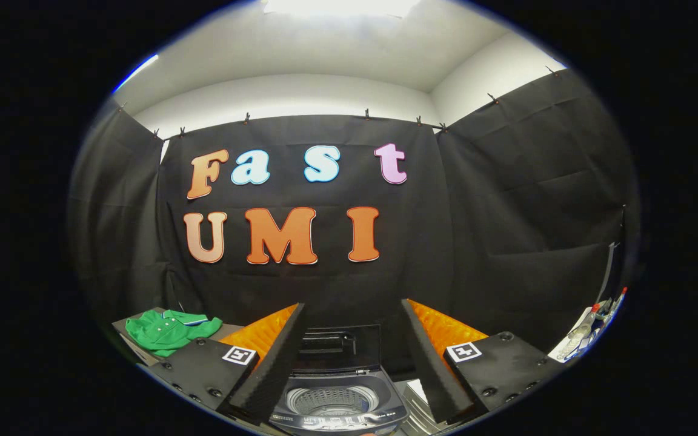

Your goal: Put the clothes into the washing machine and then close the washing machine lid.

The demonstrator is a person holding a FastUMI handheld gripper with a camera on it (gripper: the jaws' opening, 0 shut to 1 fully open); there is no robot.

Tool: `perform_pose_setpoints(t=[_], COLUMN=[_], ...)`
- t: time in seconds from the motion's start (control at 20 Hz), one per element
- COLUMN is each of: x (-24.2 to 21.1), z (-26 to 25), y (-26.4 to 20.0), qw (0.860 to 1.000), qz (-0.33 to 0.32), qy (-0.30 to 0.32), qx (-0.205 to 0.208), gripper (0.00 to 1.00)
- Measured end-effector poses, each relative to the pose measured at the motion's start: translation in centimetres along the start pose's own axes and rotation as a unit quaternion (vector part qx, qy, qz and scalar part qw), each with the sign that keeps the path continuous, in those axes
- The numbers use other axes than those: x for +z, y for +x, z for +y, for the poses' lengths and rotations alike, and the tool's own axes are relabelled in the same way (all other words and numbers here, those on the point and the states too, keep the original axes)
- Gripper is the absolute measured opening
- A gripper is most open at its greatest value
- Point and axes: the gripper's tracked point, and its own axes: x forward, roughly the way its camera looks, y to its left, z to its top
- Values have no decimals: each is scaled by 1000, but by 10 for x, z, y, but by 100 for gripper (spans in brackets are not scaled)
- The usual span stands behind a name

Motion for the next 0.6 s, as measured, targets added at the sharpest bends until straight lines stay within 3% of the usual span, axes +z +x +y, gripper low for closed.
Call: perform_pose_setpoints(t=[0.6], x=[3], z=[-4], y=[0], qw=[1000], qz=[-5], qy=[2], qx=[-4], gripper=[98])
